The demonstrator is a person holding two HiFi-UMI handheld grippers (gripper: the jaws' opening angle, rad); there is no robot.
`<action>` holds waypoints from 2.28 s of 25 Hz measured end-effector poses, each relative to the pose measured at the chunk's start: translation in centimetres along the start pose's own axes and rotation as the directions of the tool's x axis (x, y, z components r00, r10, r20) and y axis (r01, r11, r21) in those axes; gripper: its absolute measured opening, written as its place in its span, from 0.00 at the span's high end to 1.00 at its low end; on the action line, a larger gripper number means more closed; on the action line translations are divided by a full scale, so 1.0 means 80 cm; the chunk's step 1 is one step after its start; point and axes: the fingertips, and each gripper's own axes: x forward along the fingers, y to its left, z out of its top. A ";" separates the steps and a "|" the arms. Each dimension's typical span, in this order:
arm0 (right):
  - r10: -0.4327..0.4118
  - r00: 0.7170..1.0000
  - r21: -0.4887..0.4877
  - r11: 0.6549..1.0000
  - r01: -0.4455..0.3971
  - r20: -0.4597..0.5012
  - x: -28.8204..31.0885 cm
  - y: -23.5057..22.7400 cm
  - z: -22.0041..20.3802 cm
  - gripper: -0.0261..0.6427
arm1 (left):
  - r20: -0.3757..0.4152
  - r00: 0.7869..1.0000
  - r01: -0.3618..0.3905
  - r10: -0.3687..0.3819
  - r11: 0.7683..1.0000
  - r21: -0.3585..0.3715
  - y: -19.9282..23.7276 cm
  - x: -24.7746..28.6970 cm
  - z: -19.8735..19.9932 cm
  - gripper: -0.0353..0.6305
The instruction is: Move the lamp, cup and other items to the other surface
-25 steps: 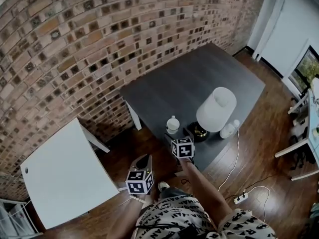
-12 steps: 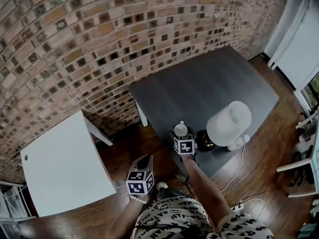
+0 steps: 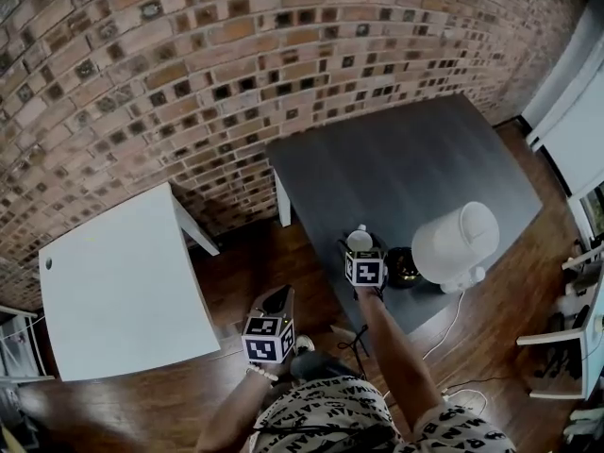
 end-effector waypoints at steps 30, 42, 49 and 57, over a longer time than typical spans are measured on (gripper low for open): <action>0.640 0.765 -0.465 0.658 -0.592 -0.069 -0.172 0.660 -0.003 0.34 | 0.096 0.838 -0.488 0.537 0.817 -0.306 0.274 -0.411 -0.143 0.94; 0.745 0.627 -0.610 0.392 -0.688 -0.228 -0.206 0.901 -0.079 0.34 | 0.095 0.707 -0.607 0.701 0.670 -0.428 0.340 -0.554 -0.201 0.94; 0.748 0.600 -0.638 0.320 -0.701 -0.285 -0.215 0.968 -0.107 0.34 | 0.070 0.658 -0.640 0.750 0.606 -0.471 0.356 -0.602 -0.227 0.94; 0.733 0.608 -0.646 0.309 -0.698 -0.306 -0.205 0.990 -0.128 0.34 | 0.057 0.660 -0.636 0.749 0.598 -0.488 0.361 -0.607 -0.239 0.94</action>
